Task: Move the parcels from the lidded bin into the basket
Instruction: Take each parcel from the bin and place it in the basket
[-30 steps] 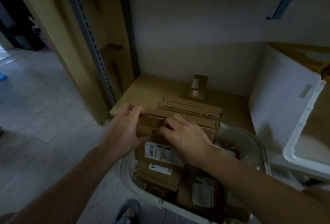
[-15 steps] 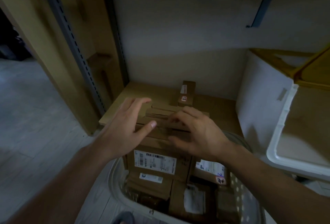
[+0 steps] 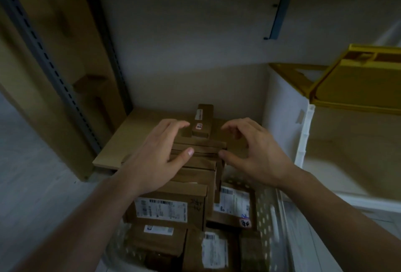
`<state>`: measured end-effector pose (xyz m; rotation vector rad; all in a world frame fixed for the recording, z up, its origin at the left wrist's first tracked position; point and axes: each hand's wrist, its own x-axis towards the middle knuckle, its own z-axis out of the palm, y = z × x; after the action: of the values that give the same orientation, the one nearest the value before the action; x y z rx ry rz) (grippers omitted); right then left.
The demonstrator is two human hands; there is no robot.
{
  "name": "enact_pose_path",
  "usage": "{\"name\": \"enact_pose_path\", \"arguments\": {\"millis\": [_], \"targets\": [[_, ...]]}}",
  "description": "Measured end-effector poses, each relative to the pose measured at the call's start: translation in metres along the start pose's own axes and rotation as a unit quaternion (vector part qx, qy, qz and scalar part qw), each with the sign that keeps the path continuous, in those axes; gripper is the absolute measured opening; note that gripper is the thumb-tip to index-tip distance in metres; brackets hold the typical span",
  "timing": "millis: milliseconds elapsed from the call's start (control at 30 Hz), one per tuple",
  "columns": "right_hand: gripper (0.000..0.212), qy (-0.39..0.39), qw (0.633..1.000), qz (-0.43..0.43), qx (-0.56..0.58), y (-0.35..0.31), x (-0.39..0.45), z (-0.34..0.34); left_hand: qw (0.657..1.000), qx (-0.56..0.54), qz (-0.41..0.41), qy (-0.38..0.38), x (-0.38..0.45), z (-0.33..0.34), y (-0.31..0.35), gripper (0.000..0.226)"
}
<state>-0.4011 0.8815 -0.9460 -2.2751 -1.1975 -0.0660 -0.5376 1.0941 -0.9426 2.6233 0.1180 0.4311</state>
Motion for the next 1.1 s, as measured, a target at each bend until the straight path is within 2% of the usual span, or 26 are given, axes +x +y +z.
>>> {"name": "enact_pose_path", "arguments": {"millis": [200,400,500,633,733,800,867,967,1033,1100], "targets": [[0.043,0.013,0.999,0.026,0.037,-0.003,0.028,0.016,1.0,0.025,-0.003,-0.009,0.028,0.008,-0.007,0.052],[0.046,0.022,0.994,0.079,0.079,-0.001,0.081,0.04,0.999,0.03,-0.029,-0.015,0.05,0.008,-0.041,0.051],[0.047,-0.03,0.99,0.124,0.068,0.007,0.12,0.057,0.998,0.018,-0.058,-0.003,0.055,0.008,-0.061,0.05],[0.061,-0.093,0.981,0.171,0.011,0.031,0.176,0.097,0.997,-0.002,-0.074,0.006,0.064,0.008,-0.075,0.051],[0.088,-0.13,0.969,0.207,-0.028,0.048,0.206,0.127,0.997,-0.009,-0.071,0.022,0.074,0.008,-0.079,0.051],[0.101,-0.19,0.946,0.26,-0.045,0.056,0.219,0.142,0.997,-0.016,-0.075,0.029,0.079,0.009,-0.082,0.052],[0.088,-0.25,0.911,0.328,-0.016,0.066,0.229,0.155,0.996,-0.025,-0.079,0.026,0.082,0.01,-0.083,0.053],[0.069,-0.285,0.891,0.351,-0.037,0.069,0.236,0.169,0.996,-0.025,-0.081,0.013,0.084,0.012,-0.084,0.054],[0.071,-0.275,0.892,0.357,-0.033,0.067,0.239,0.175,0.996,-0.022,-0.084,0.013,0.084,0.014,-0.084,0.054],[0.087,-0.225,0.9,0.374,-0.014,0.068,0.238,0.179,0.996,-0.018,-0.087,0.021,0.084,0.013,-0.085,0.054]]}}
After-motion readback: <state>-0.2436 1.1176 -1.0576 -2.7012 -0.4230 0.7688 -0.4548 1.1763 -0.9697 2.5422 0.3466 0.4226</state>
